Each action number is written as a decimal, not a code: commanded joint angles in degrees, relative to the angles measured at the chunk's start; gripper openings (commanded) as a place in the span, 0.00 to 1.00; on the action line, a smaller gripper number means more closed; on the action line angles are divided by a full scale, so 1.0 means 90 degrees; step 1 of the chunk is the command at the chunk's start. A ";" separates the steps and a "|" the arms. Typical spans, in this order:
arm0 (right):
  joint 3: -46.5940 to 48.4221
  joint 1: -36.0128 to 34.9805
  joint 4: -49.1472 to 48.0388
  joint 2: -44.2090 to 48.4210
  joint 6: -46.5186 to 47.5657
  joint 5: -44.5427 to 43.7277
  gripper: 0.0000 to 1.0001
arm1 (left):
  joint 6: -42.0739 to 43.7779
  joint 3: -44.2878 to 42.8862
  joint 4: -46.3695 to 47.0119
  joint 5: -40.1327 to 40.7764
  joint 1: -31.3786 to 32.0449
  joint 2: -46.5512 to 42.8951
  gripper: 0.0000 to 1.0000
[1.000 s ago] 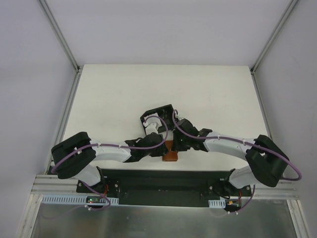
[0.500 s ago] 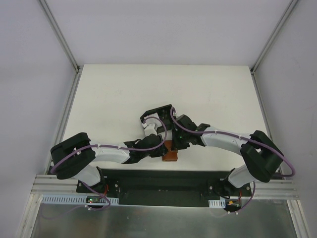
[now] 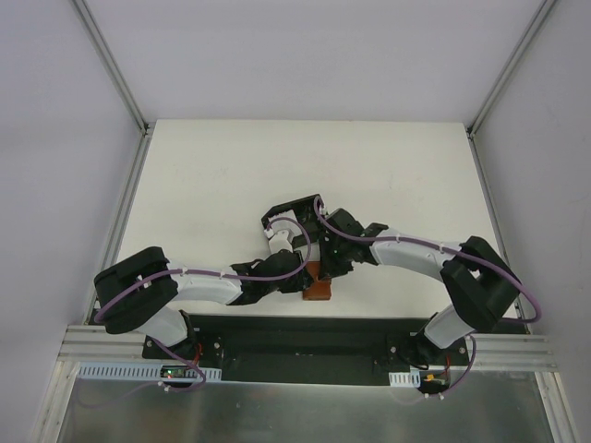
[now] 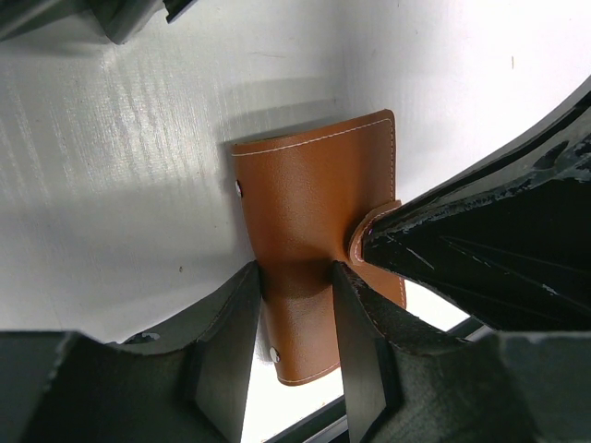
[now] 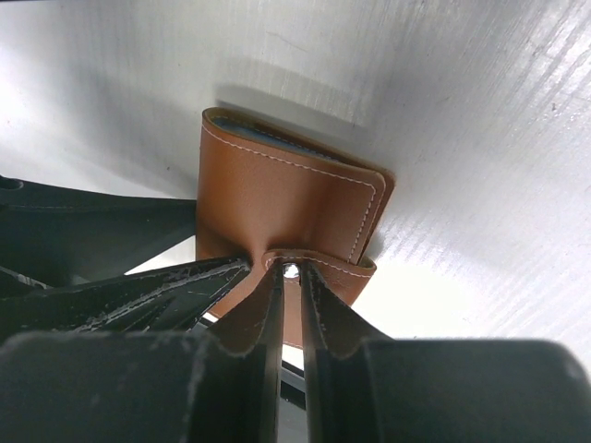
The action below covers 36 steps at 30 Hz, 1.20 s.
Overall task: Put the credit cards into the card holder
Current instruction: Close the card holder at the center of the board.
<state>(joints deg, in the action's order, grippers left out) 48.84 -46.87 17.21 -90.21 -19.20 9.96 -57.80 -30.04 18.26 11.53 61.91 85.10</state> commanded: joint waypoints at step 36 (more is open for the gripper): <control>-0.0358 -0.0066 -0.0164 -0.0153 0.0591 -0.0872 0.25 | 0.0075 0.0652 -0.1189 0.0232 0.0231 -0.0587 0.50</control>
<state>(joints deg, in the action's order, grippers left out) 50.02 -46.98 18.17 -90.45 -14.79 10.79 -57.95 -26.94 19.11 12.49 63.35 81.49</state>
